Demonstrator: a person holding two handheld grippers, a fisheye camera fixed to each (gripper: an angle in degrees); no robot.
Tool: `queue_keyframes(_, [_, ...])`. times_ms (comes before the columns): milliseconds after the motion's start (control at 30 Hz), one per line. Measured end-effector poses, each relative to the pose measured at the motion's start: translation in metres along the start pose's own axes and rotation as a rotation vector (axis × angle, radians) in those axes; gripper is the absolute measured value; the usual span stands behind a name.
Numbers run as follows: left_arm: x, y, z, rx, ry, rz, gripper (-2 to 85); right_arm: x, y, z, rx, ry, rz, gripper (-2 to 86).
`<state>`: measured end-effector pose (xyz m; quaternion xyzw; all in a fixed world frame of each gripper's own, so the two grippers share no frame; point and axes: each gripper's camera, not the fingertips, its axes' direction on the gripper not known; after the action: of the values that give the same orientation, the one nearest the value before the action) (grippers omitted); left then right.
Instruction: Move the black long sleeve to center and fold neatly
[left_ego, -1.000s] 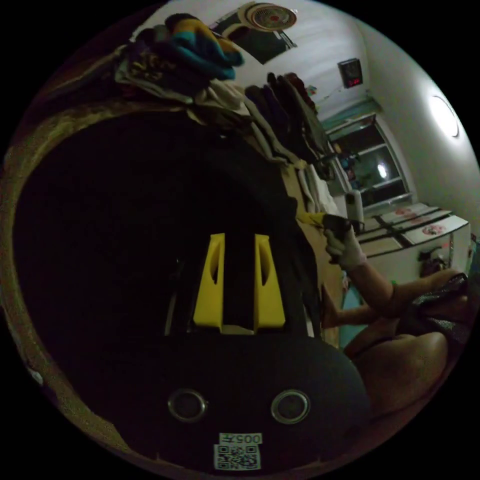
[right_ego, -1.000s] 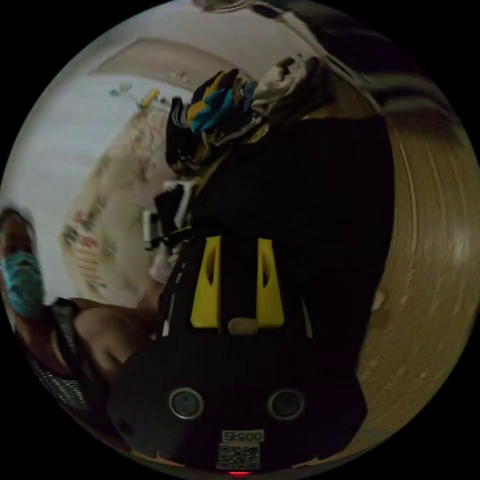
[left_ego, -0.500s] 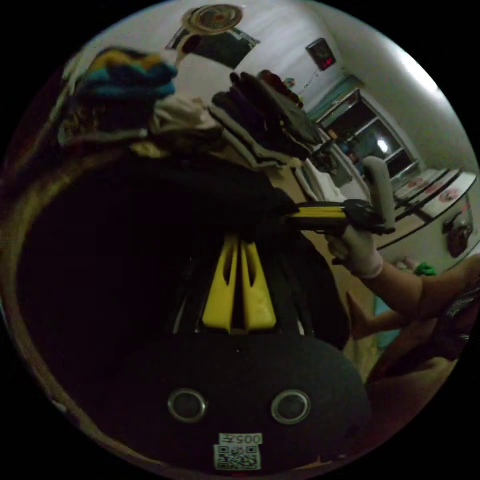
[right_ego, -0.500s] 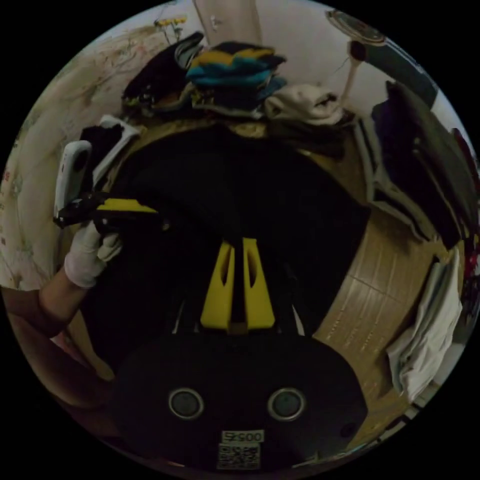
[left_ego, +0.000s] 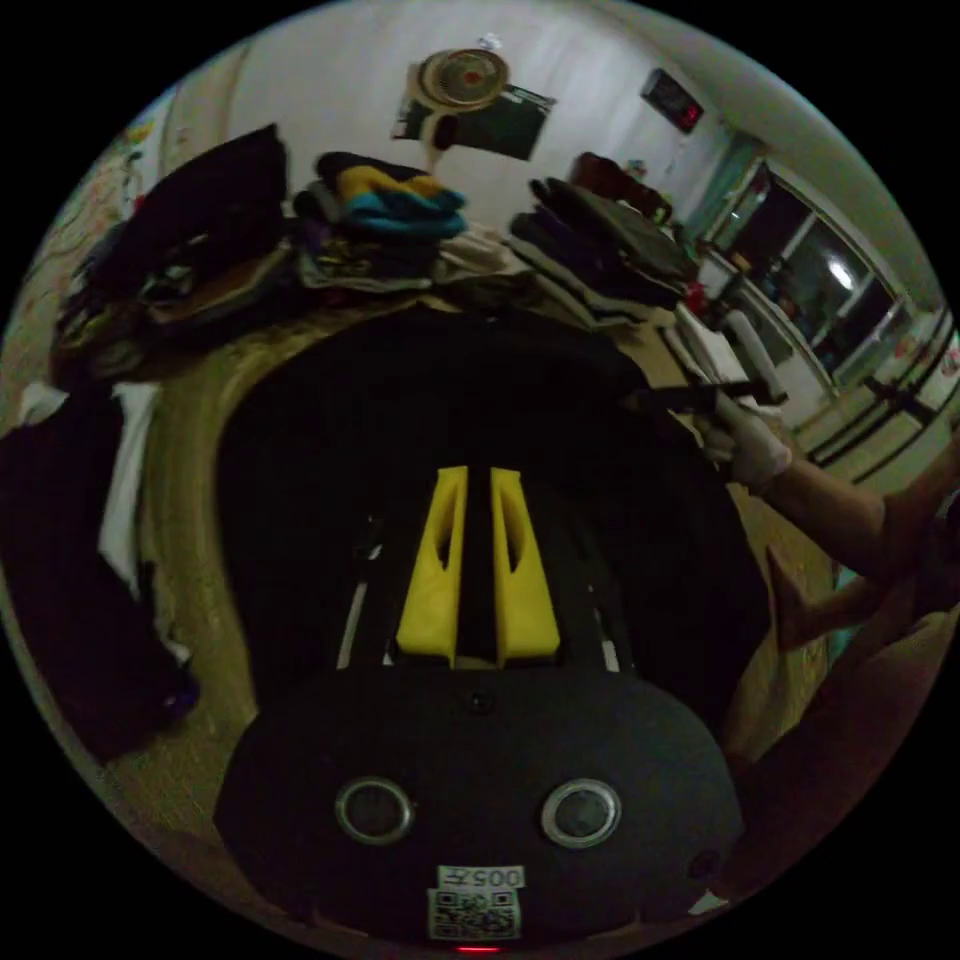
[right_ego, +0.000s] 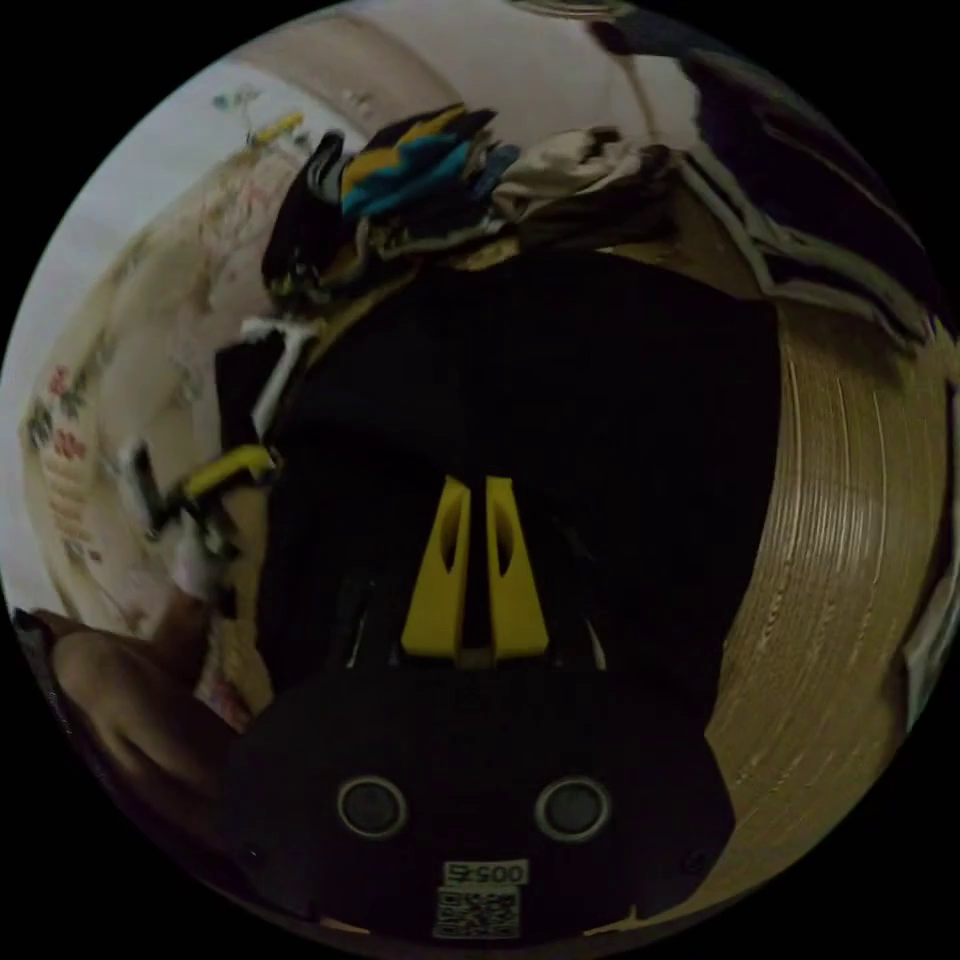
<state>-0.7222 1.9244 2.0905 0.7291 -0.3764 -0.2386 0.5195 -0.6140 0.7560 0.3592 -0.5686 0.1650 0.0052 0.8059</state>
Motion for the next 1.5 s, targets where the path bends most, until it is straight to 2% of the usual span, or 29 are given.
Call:
queue_keyframes(67, [0.034, -0.012, 0.025, -0.041, 0.077, 0.096, 17.3, 0.003, -0.01, -0.002, 0.005, -0.02, 0.037, -0.7])
queue_keyframes(167, [0.07, -0.029, 0.054, -0.094, 0.078, 0.178, 21.8, 0.001, -0.026, -0.004, 0.005, -0.032, 0.055, -0.8])
queue_keyframes(233, [0.081, -0.036, 0.07, -0.113, 0.036, 0.182, 20.3, -0.003, -0.038, -0.003, -0.002, -0.025, 0.049, -0.8])
queue_keyframes(367, [0.077, -0.049, 0.081, -0.195, -0.171, 0.133, 6.2, -0.008, -0.055, -0.007, 0.016, -0.001, 0.033, -0.7])
queue_keyframes(533, [0.07, -0.053, 0.001, -0.035, -0.318, 0.156, 5.1, -0.02, -0.079, -0.023, 0.076, -0.045, -0.08, -0.2])
queue_keyframes(600, [0.071, -0.048, -0.012, -0.115, -0.363, 0.209, 7.1, -0.029, -0.087, -0.014, 0.017, -0.019, -0.124, 0.7])
queue_keyframes(667, [0.067, -0.03, 0.002, -0.369, -0.429, 0.252, 10.0, -0.035, -0.094, 0.005, -0.083, 0.046, -0.142, 2.6])
queue_keyframes(733, [0.063, -0.008, 0.013, -0.496, -0.46, 0.25, 10.9, -0.033, -0.099, 0.032, -0.254, 0.036, -0.124, 5.1])
queue_keyframes(767, [0.063, 0.005, 0.017, -0.559, -0.484, 0.244, 11.1, -0.032, -0.1, 0.036, -0.275, 0.028, -0.121, 5.3])
queue_keyframes(933, [0.069, 0.031, -0.006, -0.553, -0.614, 0.177, 6.4, -0.021, -0.113, 0.012, -0.203, -0.152, -0.08, 4.9])
queue_keyframes(1000, [0.064, 0.031, -0.015, -0.531, -0.724, 0.133, 3.5, -0.016, -0.117, -0.005, -0.131, -0.192, -0.063, 3.5])
queue_keyframes(1067, [0.054, 0.026, -0.034, -0.392, -0.841, 0.007, 1.3, -0.01, -0.123, -0.022, -0.049, -0.173, -0.034, 1.8])
queue_keyframes(1100, [0.051, 0.024, -0.039, -0.354, -0.829, -0.021, 1.0, -0.006, -0.127, -0.033, 0.015, -0.139, -0.022, 0.4])
queue_keyframes(1133, [0.047, 0.017, -0.048, -0.27, -0.715, -0.07, 0.5, -0.002, -0.133, -0.04, 0.065, -0.078, -0.001, -0.2])
queue_keyframes(1233, [0.038, -0.001, -0.044, -0.129, -0.204, -0.041, 0.0, 0.001, -0.156, -0.038, 0.029, 0.116, 0.031, -0.8])
queue_keyframes(1267, [0.04, -0.009, -0.033, -0.11, -0.109, 0.003, -0.1, 0.0, -0.161, -0.036, 0.015, 0.162, 0.026, -0.9])
queue_keyframes(1333, [0.047, -0.022, -0.01, -0.157, -0.137, 0.065, -0.2, -0.01, -0.179, -0.019, -0.063, 0.279, -0.02, -1.0])
queue_keyframes(1433, [0.063, -0.033, 0.043, -0.38, -0.243, 0.213, -0.4, -0.026, -0.196, 0.013, -0.226, 0.417, -0.109, -1.1])
queue_keyframes(1500, [0.076, -0.035, 0.053, -0.395, -0.328, 0.297, -0.5, -0.035, -0.201, 0.031, -0.302, 0.539, -0.152, -1.3])
